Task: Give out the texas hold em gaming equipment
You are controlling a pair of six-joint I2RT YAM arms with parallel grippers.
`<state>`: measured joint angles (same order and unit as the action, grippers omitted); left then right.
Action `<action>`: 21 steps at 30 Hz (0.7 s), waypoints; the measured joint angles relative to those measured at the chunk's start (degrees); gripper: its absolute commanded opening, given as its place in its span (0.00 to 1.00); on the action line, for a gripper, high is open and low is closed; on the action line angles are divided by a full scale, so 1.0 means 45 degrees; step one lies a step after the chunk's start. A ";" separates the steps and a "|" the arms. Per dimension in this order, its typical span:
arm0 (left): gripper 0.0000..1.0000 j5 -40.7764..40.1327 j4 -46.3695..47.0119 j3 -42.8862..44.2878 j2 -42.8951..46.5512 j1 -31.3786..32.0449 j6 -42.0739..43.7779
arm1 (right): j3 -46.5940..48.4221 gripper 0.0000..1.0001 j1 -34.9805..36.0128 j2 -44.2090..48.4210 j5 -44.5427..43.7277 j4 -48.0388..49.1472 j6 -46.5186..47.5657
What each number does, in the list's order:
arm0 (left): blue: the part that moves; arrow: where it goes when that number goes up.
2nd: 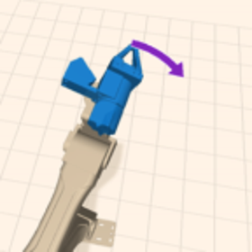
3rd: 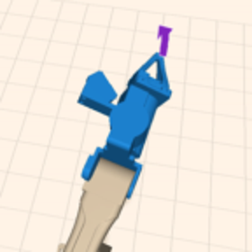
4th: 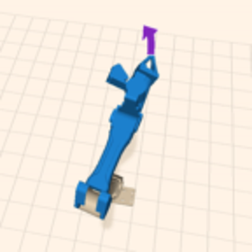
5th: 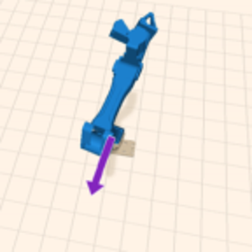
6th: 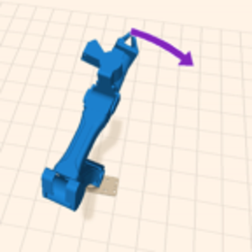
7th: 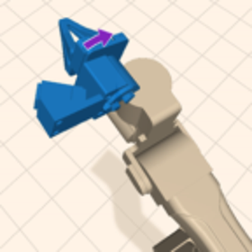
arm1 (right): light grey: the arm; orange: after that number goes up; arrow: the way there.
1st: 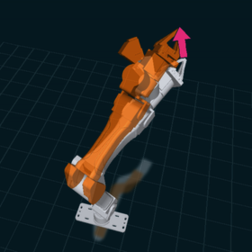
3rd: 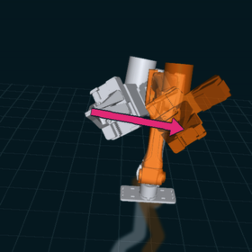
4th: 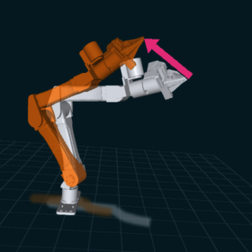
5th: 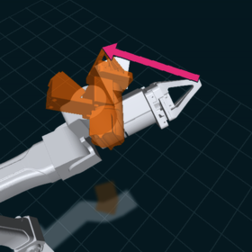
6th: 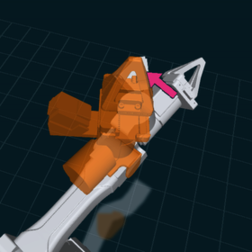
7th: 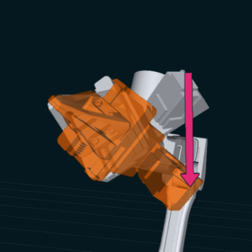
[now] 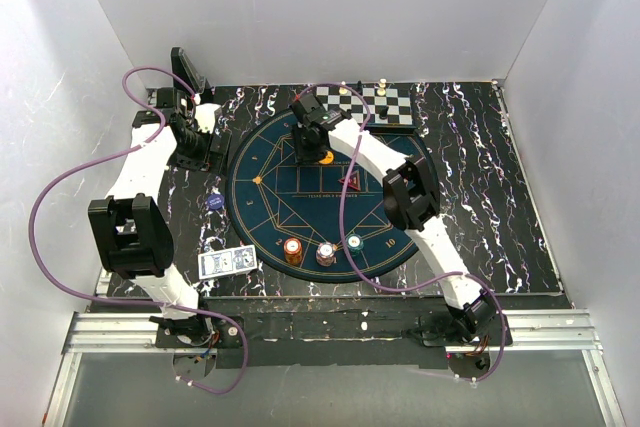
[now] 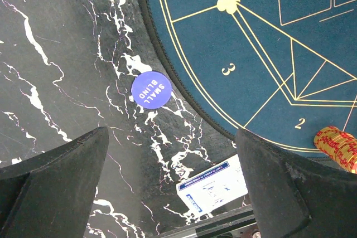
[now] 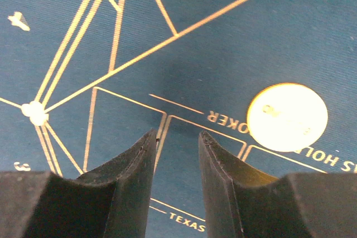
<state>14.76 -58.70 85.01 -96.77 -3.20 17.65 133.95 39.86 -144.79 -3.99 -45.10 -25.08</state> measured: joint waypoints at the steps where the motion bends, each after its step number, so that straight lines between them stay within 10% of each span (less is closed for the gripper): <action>1: 0.98 -0.0005 0.0000 0.0000 0.0000 0.0000 0.0039 | 0.0165 0.50 0.0165 -0.0005 0.0253 0.0384 0.0010; 6: 0.98 -0.0044 -0.0049 0.0053 -0.0063 0.0000 0.0083 | -0.0083 0.64 0.0165 0.0199 0.0457 0.0874 -0.0010; 21: 0.98 0.0204 -0.0398 0.3109 -0.2968 0.2793 0.0267 | -0.7155 0.61 -0.0520 0.5591 -0.1015 0.2283 0.0534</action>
<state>15.68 -60.49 99.00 -110.13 9.37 18.85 101.75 37.52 -119.63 -8.56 -34.83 -22.68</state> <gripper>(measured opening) 0.980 0.619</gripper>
